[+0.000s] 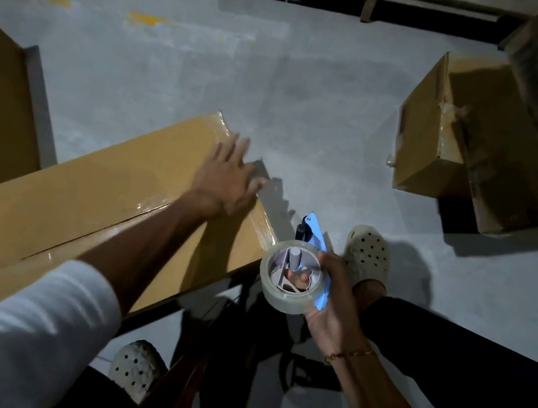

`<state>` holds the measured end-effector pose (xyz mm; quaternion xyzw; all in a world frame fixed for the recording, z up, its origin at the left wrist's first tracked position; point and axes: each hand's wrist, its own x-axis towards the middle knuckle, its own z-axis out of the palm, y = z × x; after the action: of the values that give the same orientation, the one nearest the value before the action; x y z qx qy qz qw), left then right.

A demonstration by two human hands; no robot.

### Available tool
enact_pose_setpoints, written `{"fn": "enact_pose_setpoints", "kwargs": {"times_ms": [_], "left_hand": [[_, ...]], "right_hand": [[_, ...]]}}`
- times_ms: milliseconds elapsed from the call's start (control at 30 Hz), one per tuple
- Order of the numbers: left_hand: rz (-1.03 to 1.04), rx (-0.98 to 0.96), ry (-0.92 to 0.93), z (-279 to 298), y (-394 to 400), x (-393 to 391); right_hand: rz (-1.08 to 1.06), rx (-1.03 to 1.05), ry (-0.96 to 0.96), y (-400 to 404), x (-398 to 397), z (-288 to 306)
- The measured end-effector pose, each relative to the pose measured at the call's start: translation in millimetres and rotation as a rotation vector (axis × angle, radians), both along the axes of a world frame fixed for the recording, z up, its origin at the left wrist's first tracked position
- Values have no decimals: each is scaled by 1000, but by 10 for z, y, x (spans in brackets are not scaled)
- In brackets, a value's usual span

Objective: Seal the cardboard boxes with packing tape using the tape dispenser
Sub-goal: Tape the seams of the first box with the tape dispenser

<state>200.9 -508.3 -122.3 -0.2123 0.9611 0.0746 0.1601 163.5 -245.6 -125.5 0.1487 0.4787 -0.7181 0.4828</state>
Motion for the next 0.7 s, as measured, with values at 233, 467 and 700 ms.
{"fn": "enact_pose_setpoints", "kwargs": {"times_ms": [233, 467, 700], "left_hand": [[-249, 355, 72, 86, 491, 355], [-324, 334, -152, 218, 658, 193], [-325, 139, -123, 161, 488, 283]], "right_hand": [[-24, 89, 93, 28, -315, 294], [167, 151, 364, -73, -881, 1088], [426, 93, 516, -144, -847, 1497]]}}
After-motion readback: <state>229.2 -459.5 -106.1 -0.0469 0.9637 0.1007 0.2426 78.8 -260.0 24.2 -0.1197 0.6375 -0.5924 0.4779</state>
